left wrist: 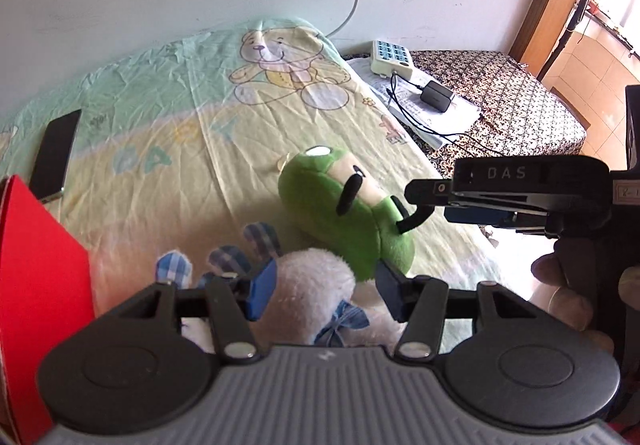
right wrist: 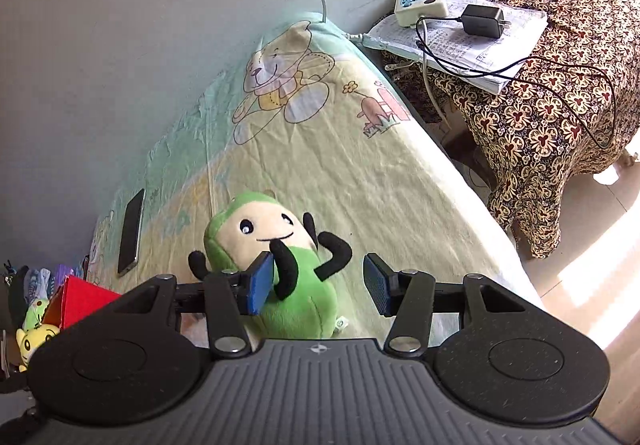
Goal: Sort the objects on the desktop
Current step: 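Move the left gripper down onto the green plush toy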
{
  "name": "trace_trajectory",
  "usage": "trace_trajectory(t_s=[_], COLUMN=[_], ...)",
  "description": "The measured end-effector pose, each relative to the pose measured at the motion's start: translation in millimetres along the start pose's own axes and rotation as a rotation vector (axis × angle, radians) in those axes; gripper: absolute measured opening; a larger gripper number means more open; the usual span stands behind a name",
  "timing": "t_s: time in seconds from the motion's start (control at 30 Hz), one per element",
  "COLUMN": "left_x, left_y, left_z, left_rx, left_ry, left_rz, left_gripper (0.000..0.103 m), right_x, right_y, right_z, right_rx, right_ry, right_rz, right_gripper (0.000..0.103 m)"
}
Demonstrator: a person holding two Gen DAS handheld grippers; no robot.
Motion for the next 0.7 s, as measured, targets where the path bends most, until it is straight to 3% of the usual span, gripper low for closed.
trace_trajectory(t_s=[0.23, 0.27, 0.4, 0.7], left_x=[-0.4, -1.0, -4.4, -10.8], left_y=[-13.6, -14.5, -19.0, -19.3], left_z=[47.0, 51.1, 57.5, 70.3], left_rx=[-0.073, -0.080, -0.093, -0.141], left_ry=[-0.013, -0.004, 0.027, 0.116], left_rz=[-0.085, -0.096, -0.134, -0.162], left_gripper=[0.059, 0.064, 0.069, 0.075], right_x=[-2.4, -3.4, -8.2, -22.3], right_y=[-19.0, -19.2, -19.6, -15.1], right_z=[28.0, 32.0, 44.2, 55.4], right_rx=[-0.051, -0.063, -0.102, -0.192], right_ry=[-0.052, -0.061, -0.117, -0.243], right_rz=[-0.044, -0.053, -0.067, -0.091], right_gripper=[0.053, 0.053, 0.056, 0.065])
Point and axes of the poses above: each gripper's, at about its wrist camera, not at the fingertips, and z roughly the way its jaws point, x to its right, y to its underside, the point moved 10 cm from there along z, roughly the way its jaws point, and after that the axes turned 3 degrees about -z, right-handed, at the moved point
